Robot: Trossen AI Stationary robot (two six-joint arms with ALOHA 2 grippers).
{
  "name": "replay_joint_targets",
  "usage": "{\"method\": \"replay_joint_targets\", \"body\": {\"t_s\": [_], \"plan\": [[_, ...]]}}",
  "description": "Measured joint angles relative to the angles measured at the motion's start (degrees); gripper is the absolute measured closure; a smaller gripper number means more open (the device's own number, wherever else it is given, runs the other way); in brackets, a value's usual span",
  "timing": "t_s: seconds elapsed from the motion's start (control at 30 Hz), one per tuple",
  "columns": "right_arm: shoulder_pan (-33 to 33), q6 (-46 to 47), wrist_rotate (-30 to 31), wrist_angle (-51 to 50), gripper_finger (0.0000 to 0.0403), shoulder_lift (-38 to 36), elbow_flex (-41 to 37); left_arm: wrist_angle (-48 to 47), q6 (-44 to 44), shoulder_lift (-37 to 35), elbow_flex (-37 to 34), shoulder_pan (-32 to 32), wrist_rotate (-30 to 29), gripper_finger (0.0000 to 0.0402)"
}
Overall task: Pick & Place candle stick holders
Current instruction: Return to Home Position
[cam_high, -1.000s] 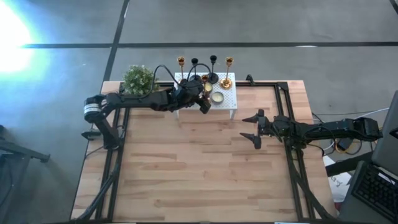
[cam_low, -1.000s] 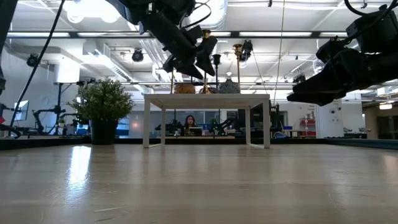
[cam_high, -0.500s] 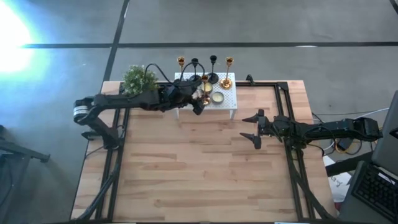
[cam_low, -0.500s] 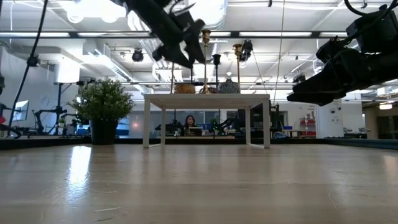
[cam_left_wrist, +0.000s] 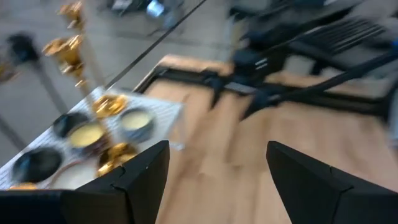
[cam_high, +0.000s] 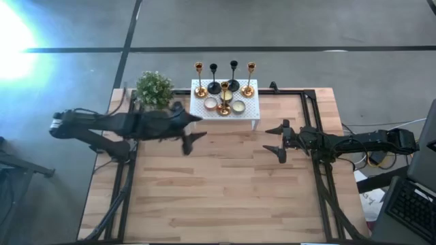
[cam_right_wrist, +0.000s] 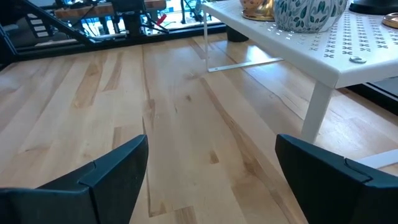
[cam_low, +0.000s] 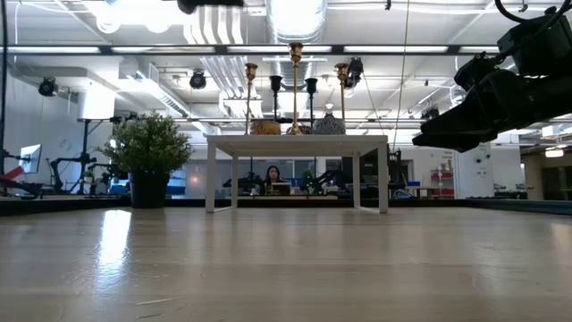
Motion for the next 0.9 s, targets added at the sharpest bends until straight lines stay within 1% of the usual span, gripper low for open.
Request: {"method": "replay_joint_targets", "body": {"t_s": [0.1,0.23,0.47,0.6,0.7,0.77,0.8,0.87,0.9], "plan": [[0.0,0.0,0.0,0.0,0.0056,0.0,0.0,2.5,0.7,-4.7,-2.2,-4.2,0.0,0.0128],[0.0,0.0,0.0,0.0,0.0050,0.0,0.0,4.3,0.2,-9.4,-3.6,-6.9,0.0,0.0128],[0.0,0.0,0.0,0.0,0.0054,0.0,0.0,3.8,1.0,-13.1,-3.8,-7.2,0.0,0.0128],[0.0,0.0,0.0,0.0,0.0059,0.0,0.0,3.4,6.6,-14.9,-3.7,-7.2,-0.1,0.0128],[0.0,0.0,0.0,0.0,0.0061,0.0,0.0,3.8,5.9,-16.6,-4.2,-7.1,-3.2,0.0128],[0.0,0.0,0.0,0.0,0.0062,0.0,0.0,4.3,5.2,-17.5,-6.4,-7.0,-5.9,0.0128],[0.0,0.0,0.0,0.0,0.0062,0.0,0.0,5.7,5.2,-18.4,-8.3,-6.9,-6.3,0.0128],[0.0,0.0,0.0,0.0,0.0060,0.0,0.0,10.4,6.7,-20.6,-14.2,-6.0,-6.1,0.0128],[0.0,0.0,0.0,0.0,0.0058,0.0,0.0,13.6,7.9,-22.2,-17.9,-5.8,-4.9,0.0128]]}}
